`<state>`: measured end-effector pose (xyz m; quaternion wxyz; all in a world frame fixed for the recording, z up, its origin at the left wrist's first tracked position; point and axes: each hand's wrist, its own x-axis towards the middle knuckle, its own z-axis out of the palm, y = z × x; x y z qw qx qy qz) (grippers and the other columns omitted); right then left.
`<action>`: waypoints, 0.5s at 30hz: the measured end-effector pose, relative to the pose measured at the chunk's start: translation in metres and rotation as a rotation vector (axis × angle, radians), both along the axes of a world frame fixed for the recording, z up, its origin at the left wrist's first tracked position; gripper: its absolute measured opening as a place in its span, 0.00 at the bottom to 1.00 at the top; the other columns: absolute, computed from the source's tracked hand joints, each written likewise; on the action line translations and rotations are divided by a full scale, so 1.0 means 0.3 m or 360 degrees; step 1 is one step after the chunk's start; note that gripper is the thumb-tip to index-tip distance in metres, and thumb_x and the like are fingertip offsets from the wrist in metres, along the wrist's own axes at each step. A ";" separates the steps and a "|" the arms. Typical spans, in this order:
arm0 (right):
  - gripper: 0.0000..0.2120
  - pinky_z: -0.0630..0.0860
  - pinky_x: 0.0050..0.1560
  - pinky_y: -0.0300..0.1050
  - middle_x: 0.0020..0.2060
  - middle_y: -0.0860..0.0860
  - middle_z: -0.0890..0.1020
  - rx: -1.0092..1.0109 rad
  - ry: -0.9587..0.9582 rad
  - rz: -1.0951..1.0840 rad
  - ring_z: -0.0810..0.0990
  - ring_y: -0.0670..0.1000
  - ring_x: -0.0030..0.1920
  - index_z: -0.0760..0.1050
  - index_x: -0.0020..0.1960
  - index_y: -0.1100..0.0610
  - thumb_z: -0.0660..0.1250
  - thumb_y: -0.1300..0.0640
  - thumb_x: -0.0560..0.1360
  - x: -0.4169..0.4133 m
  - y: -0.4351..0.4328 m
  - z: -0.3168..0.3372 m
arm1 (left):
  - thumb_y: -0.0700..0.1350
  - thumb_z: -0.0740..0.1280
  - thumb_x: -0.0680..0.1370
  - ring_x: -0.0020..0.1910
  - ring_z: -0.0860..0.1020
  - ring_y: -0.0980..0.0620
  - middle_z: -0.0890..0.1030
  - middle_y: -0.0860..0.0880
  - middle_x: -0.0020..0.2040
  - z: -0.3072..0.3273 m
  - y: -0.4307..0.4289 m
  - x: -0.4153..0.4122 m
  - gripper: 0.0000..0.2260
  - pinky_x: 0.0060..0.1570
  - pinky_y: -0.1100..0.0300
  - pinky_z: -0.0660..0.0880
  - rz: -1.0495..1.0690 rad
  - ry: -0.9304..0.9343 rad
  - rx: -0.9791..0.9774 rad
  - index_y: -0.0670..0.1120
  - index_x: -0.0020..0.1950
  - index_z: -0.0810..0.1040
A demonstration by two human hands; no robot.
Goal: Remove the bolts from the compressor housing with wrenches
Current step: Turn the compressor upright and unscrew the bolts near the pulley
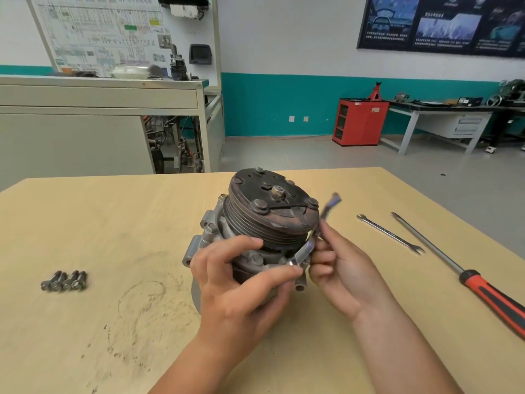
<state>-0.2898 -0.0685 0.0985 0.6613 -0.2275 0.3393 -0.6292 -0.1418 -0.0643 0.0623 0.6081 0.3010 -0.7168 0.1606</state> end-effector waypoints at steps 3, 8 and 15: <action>0.06 0.56 0.16 0.30 0.18 0.44 0.63 -0.0023 0.0027 -0.0001 0.60 0.40 0.16 0.69 0.31 0.54 0.65 0.57 0.64 0.008 -0.028 0.001 | 0.52 0.68 0.77 0.54 0.67 0.50 0.68 0.50 0.54 -0.001 0.000 0.000 0.03 0.50 0.48 0.67 0.0003 -0.0042 -0.0038 0.59 0.50 0.78; 0.07 0.60 0.16 0.31 0.16 0.47 0.63 -0.0393 -0.0425 -0.0240 0.59 0.41 0.14 0.76 0.37 0.53 0.68 0.62 0.61 -0.064 0.074 -0.034 | 0.51 0.70 0.75 0.54 0.69 0.49 0.62 0.54 0.61 -0.010 -0.003 0.011 0.15 0.43 0.38 0.73 -0.0093 0.0007 -0.0026 0.60 0.59 0.74; 0.15 0.62 0.53 0.63 0.55 0.83 0.65 -0.0504 -0.0424 -0.0208 0.65 0.77 0.60 0.59 0.63 0.80 0.44 0.73 0.80 -0.122 0.293 -0.038 | 0.50 0.73 0.69 0.53 0.70 0.50 0.62 0.54 0.61 -0.011 -0.003 0.014 0.23 0.45 0.42 0.73 -0.0096 0.0079 0.0044 0.58 0.61 0.69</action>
